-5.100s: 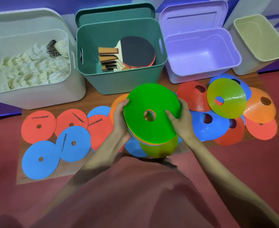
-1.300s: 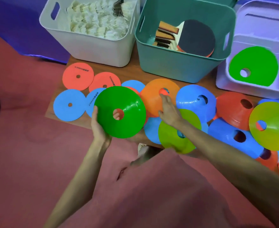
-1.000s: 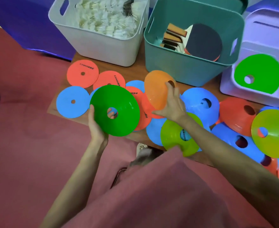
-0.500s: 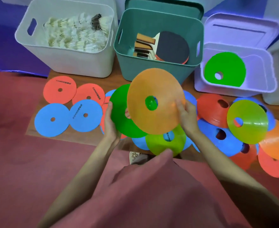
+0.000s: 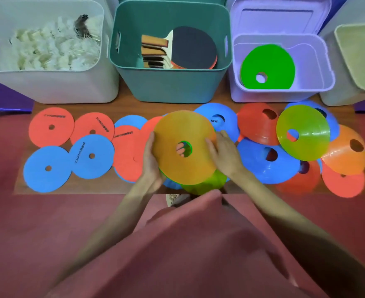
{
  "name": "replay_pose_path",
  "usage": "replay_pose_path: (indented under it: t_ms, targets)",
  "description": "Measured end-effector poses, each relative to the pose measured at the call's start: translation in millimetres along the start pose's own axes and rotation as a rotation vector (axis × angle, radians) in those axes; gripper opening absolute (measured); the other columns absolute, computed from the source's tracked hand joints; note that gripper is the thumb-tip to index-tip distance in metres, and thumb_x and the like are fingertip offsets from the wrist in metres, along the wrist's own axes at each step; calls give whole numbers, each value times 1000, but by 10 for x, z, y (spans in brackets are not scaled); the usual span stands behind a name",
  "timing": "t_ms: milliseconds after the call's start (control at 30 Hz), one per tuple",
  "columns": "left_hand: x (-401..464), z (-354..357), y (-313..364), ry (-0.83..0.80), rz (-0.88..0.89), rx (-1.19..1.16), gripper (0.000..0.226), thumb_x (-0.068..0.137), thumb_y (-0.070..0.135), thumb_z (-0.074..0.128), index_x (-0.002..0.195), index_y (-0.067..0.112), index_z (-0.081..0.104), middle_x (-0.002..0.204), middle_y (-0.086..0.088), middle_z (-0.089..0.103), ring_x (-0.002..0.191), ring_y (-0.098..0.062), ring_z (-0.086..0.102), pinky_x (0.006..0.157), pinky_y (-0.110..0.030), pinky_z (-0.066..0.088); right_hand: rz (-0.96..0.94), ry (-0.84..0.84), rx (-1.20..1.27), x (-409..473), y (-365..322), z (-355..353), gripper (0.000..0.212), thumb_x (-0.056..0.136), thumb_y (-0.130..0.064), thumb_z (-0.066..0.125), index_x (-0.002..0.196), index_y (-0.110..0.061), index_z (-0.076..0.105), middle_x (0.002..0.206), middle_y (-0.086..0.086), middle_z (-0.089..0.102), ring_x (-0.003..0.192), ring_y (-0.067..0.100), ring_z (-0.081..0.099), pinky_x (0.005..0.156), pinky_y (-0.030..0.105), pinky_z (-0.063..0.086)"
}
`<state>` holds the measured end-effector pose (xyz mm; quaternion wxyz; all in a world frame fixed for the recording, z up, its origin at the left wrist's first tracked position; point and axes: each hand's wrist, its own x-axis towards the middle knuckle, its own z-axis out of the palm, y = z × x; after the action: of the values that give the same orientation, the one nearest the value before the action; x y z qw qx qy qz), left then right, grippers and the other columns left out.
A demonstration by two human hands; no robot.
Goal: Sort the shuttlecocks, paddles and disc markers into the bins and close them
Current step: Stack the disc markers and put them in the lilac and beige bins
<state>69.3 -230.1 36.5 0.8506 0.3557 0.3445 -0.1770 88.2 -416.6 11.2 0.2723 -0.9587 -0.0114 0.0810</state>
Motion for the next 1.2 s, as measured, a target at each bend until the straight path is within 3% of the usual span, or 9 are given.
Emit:
replay_pose_path:
  t_ms: [100, 167, 333, 500, 633, 833, 1000, 1133, 1200]
  targets:
    - [-4, -64, 27, 32, 77, 31, 50, 98, 50, 35, 99, 15, 70, 94, -8, 75, 86, -22, 72, 84, -42, 53, -34, 18, 131, -54, 21, 9, 27, 99, -27, 43, 105, -1, 49, 101, 16, 52, 95, 32, 53, 77, 42, 42]
    - [0, -161, 73, 55, 107, 34, 56, 99, 49, 32, 89, 18, 77, 88, -3, 75, 79, -17, 72, 74, -34, 57, 1, 98, 210, -108, 59, 29, 23, 99, -25, 44, 111, -5, 47, 103, 10, 55, 89, 26, 55, 71, 38, 42]
    - [42, -556, 213, 181, 231, 16, 46, 97, 51, 37, 123, 21, 61, 120, -4, 68, 112, -25, 63, 101, -48, 46, -36, -96, 105, -319, 248, 198, 23, 91, -13, 53, 113, -6, 54, 110, 10, 57, 88, 31, 59, 73, 38, 47]
    - [-3, -717, 225, 182, 273, -13, 45, 99, 49, 33, 119, 20, 61, 108, -2, 72, 98, -20, 69, 82, -36, 57, -61, -372, -137, -578, 202, 371, 51, 94, -27, 50, 140, -15, 34, 135, 7, 50, 104, 32, 60, 79, 40, 45]
    - [-3, -796, 250, 218, 295, 9, 52, 98, 50, 35, 134, 16, 54, 125, -7, 64, 114, -25, 62, 94, -43, 50, -13, -470, -251, -578, 109, 395, 55, 93, -32, 52, 140, -13, 30, 123, 17, 56, 108, 37, 58, 81, 42, 45]
    - [41, -778, 371, 179, 338, 51, 51, 99, 48, 34, 134, 16, 53, 125, -6, 64, 114, -24, 61, 96, -42, 50, 33, -8, -102, -647, -48, 40, 81, 63, -64, 70, 123, -14, 48, 122, 2, 57, 110, 26, 57, 77, 39, 49]
    - [38, -569, 376, 142, 331, 96, 49, 99, 47, 35, 131, 16, 56, 125, -8, 64, 114, -25, 62, 92, -41, 51, 150, 117, 32, -555, -190, -414, 114, 44, -62, 83, 132, -11, 32, 130, 3, 48, 117, 26, 51, 85, 42, 47]
    - [27, -280, 314, 29, 283, 149, 61, 102, 43, 25, 81, 27, 79, 85, 2, 75, 78, -13, 69, 78, -29, 55, 104, 189, 307, -445, -172, -521, 84, 64, -50, 68, 133, -14, 36, 120, 4, 52, 103, 23, 55, 81, 41, 48]
    - [25, -169, 289, -16, 241, 156, 63, 102, 45, 25, 74, 30, 79, 79, 4, 74, 73, -12, 69, 75, -30, 56, 67, 239, 505, -412, -138, -517, 57, 78, -36, 56, 130, -19, 42, 113, 5, 53, 94, 19, 54, 78, 36, 46]
